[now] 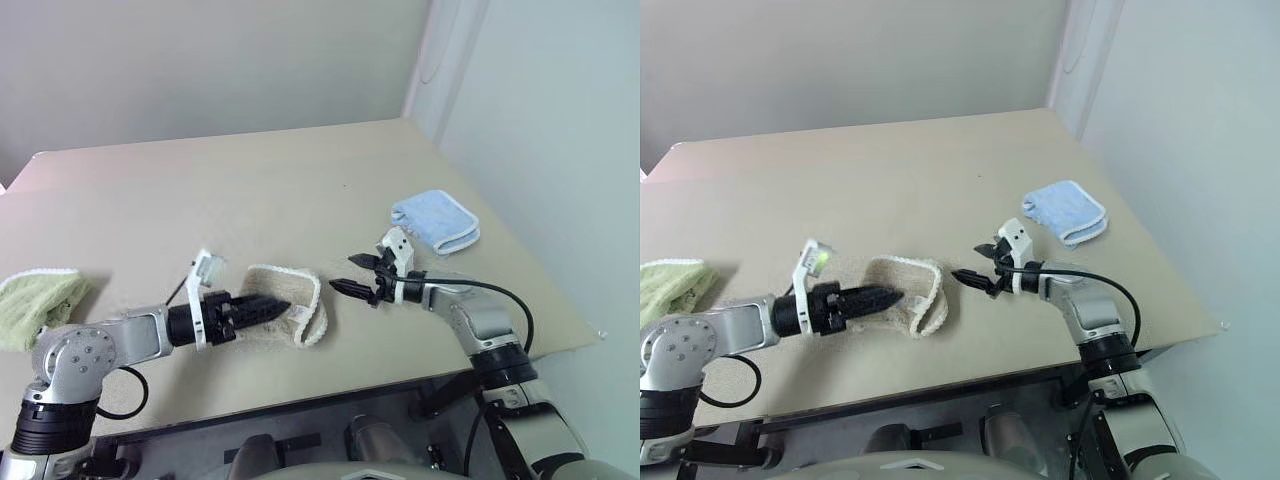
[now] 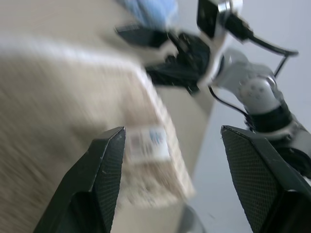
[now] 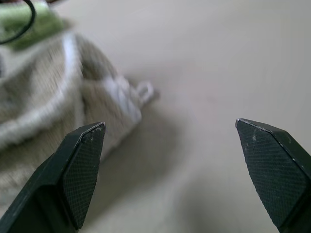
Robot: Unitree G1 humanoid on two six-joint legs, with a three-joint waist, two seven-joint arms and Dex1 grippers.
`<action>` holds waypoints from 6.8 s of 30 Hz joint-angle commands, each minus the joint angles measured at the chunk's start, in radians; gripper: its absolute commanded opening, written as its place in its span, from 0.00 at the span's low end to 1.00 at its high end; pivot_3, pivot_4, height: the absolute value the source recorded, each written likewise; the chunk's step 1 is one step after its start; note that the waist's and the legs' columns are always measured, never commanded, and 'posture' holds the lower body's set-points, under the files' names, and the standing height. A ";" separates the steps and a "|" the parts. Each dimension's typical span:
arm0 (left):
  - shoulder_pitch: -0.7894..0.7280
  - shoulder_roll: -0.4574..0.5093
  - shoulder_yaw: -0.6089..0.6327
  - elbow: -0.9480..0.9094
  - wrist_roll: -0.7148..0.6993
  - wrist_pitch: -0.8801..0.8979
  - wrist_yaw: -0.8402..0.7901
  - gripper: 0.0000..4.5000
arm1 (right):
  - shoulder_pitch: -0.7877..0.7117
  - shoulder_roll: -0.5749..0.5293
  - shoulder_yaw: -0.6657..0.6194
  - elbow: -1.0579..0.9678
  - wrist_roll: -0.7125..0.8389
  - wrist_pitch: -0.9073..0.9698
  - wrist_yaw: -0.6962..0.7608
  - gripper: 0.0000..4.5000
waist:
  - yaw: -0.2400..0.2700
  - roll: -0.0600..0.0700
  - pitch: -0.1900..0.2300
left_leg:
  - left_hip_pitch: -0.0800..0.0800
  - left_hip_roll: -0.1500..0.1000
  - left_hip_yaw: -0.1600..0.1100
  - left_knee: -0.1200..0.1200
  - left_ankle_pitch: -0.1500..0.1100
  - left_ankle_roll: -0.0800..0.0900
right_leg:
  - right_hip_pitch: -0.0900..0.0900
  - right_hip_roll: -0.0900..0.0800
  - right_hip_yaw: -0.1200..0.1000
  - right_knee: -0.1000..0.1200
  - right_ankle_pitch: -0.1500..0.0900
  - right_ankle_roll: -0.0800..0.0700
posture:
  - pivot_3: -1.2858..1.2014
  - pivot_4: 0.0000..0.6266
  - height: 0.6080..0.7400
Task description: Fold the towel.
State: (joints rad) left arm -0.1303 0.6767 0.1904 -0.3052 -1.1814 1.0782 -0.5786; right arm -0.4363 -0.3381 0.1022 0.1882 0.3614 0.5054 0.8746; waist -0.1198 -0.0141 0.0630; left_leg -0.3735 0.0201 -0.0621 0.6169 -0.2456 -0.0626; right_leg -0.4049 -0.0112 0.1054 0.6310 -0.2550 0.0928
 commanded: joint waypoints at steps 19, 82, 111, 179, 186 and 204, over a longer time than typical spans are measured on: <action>-0.319 0.027 -0.463 0.441 0.787 -0.779 -0.749 0.74 | 0.019 -0.051 -0.089 -0.120 0.117 0.070 0.024 1.00 | 0.000 0.000 0.000 | -0.001 0.000 0.000 0.000 0.000 0.000 | 0.000 0.000 0.000 0.000 0.000 0.000 | 0.52 0.00 1.00; 0.058 0.011 -0.032 0.089 0.559 -0.458 -0.535 0.74 | -0.193 -0.035 -0.042 0.128 0.385 0.951 -0.016 1.00 | 0.018 0.006 -0.003 | -0.001 -0.001 -0.001 0.012 0.000 0.001 | 0.007 0.000 0.002 0.001 0.001 0.005 | 0.52 0.00 1.00; 0.111 0.034 -0.017 0.065 0.554 -0.558 -0.500 0.74 | -0.285 0.301 -0.313 0.306 0.340 1.069 -0.356 1.00 | -0.012 0.006 -0.003 | -0.001 -0.001 -0.001 0.010 0.000 0.001 | 0.006 0.001 0.002 0.000 0.001 0.005 | 0.52 0.00 1.00; 0.105 0.013 0.009 0.206 0.607 -0.635 -0.464 0.75 | -0.597 -0.188 -0.902 0.893 0.405 0.349 -0.593 0.01 | -0.008 0.009 -0.001 | -0.009 -0.001 0.002 0.005 0.000 0.001 | -0.003 0.000 0.004 -0.003 0.001 0.005 | 0.52 0.00 1.00; 0.106 0.014 0.003 0.211 0.615 -0.638 -0.463 0.75 | -0.503 -0.162 -0.875 0.801 0.424 0.422 -0.599 0.01 | -0.009 0.009 -0.001 | -0.009 -0.001 0.001 0.005 0.000 0.001 | -0.003 0.000 0.004 -0.002 0.001 0.005 | 0.52 0.00 1.00; 0.066 0.008 -0.023 0.241 0.617 -0.627 -0.465 0.75 | -0.314 -0.079 -0.924 0.546 0.514 0.493 -0.737 0.01 | -0.007 0.009 -0.001 | -0.003 -0.001 0.001 0.006 0.000 0.001 | 0.002 0.001 0.004 -0.001 0.001 0.005 | 0.52 0.00 1.00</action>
State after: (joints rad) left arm -0.0476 0.6848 0.1690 -0.0540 -0.5668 0.4541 -1.0419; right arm -0.7440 -0.4140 -0.8103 0.7769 0.8498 1.0113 0.1425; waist -0.1269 -0.0047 0.0621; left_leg -0.3769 0.0188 -0.0607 0.6227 -0.2455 -0.0612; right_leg -0.4025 -0.0106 0.1099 0.6298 -0.2539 0.0981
